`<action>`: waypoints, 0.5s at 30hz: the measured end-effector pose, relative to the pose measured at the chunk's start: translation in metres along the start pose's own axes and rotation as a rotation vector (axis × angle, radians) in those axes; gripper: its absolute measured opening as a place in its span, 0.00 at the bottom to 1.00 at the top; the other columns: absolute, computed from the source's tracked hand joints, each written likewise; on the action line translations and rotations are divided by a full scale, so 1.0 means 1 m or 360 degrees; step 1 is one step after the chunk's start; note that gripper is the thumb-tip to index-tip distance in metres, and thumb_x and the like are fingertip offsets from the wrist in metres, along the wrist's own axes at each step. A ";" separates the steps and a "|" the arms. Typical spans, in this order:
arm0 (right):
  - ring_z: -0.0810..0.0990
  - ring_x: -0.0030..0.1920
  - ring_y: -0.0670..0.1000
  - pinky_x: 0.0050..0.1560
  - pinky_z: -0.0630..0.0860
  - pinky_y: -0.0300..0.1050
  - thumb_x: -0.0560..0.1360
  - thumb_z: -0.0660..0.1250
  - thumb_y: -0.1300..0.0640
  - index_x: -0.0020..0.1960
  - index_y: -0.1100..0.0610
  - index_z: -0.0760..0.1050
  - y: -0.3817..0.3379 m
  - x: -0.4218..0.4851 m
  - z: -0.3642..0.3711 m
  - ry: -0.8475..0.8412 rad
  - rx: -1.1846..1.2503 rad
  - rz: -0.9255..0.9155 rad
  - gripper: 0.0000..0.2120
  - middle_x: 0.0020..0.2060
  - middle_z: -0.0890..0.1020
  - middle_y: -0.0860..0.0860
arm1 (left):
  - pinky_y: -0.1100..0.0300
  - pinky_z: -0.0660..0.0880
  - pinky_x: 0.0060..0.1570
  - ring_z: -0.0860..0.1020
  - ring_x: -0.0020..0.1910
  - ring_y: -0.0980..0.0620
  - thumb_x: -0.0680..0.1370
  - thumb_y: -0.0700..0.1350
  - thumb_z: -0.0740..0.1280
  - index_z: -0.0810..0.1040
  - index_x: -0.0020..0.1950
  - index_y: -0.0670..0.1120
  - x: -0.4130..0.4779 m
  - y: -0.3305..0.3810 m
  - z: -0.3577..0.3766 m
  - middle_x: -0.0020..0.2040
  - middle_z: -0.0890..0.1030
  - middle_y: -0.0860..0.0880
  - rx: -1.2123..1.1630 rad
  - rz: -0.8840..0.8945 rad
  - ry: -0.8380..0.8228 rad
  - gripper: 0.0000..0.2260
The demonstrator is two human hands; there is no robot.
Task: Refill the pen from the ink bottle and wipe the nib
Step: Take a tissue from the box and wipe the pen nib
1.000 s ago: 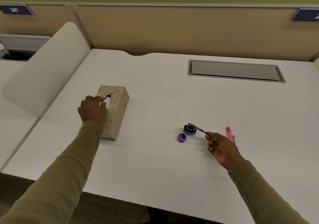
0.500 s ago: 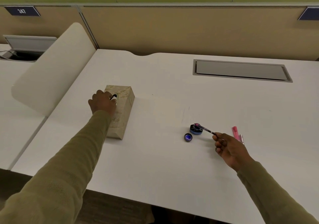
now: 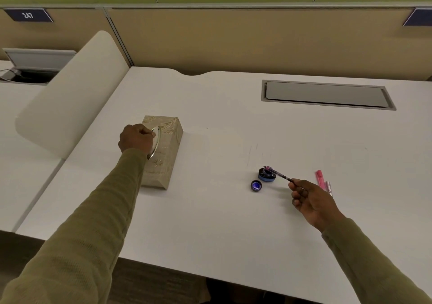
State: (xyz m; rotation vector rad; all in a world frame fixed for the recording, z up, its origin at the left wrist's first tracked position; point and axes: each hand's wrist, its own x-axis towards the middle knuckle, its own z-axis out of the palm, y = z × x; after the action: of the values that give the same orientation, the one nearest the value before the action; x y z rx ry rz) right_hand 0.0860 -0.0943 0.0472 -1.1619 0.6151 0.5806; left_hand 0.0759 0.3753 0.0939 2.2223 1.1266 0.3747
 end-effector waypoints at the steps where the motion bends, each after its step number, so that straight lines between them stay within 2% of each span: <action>1: 0.73 0.30 0.46 0.29 0.70 0.38 0.79 0.65 0.62 0.50 0.58 0.79 0.000 0.000 0.000 0.0001 -0.0001 0.0002 0.04 0.36 0.83 0.51 | 0.56 0.76 0.54 0.81 0.50 0.46 0.72 0.40 0.71 0.83 0.38 0.48 -0.002 -0.001 -0.002 0.46 0.84 0.51 -0.0073 -0.0016 0.0006 0.05; 4: 0.73 0.30 0.46 0.27 0.71 0.38 0.78 0.66 0.62 0.50 0.58 0.79 0.000 -0.001 -0.001 0.0015 0.0002 0.0014 0.04 0.35 0.83 0.51 | 0.58 0.74 0.52 0.79 0.51 0.49 0.73 0.37 0.67 0.82 0.42 0.45 -0.007 -0.003 -0.007 0.50 0.84 0.49 -0.0280 -0.0007 0.0067 0.06; 7: 0.73 0.31 0.47 0.29 0.71 0.38 0.78 0.66 0.62 0.49 0.58 0.79 -0.001 -0.002 -0.001 0.0036 0.0000 0.0014 0.04 0.34 0.83 0.51 | 0.53 0.77 0.53 0.78 0.48 0.49 0.75 0.42 0.69 0.79 0.45 0.43 -0.009 -0.001 -0.015 0.47 0.82 0.48 -0.0448 0.0052 0.0163 0.02; 10: 0.73 0.31 0.47 0.29 0.71 0.38 0.78 0.66 0.62 0.49 0.58 0.79 -0.001 -0.003 0.000 0.0032 0.0001 0.0011 0.04 0.34 0.83 0.51 | 0.50 0.77 0.54 0.77 0.45 0.52 0.76 0.44 0.68 0.76 0.42 0.50 -0.011 0.007 -0.024 0.42 0.79 0.54 -0.0722 0.0145 0.0189 0.04; 13: 0.73 0.31 0.47 0.30 0.71 0.38 0.78 0.66 0.62 0.50 0.58 0.79 -0.001 -0.003 0.000 0.0021 0.0009 0.0006 0.04 0.35 0.83 0.51 | 0.45 0.81 0.48 0.79 0.44 0.52 0.77 0.44 0.67 0.74 0.41 0.55 -0.013 0.014 -0.029 0.43 0.80 0.55 -0.0994 0.0143 0.0097 0.08; 15: 0.73 0.32 0.47 0.30 0.70 0.39 0.78 0.66 0.62 0.50 0.58 0.79 -0.001 -0.004 0.000 0.0014 0.0011 0.0005 0.04 0.35 0.83 0.51 | 0.47 0.82 0.41 0.80 0.46 0.47 0.78 0.42 0.67 0.75 0.43 0.53 -0.018 0.023 -0.028 0.46 0.80 0.52 -0.1175 0.0056 -0.0014 0.07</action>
State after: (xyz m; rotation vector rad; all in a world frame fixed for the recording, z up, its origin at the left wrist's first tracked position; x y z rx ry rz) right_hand 0.0840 -0.0950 0.0501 -1.1574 0.6260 0.5759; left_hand 0.0656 0.3614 0.1312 1.5856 0.7694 0.6693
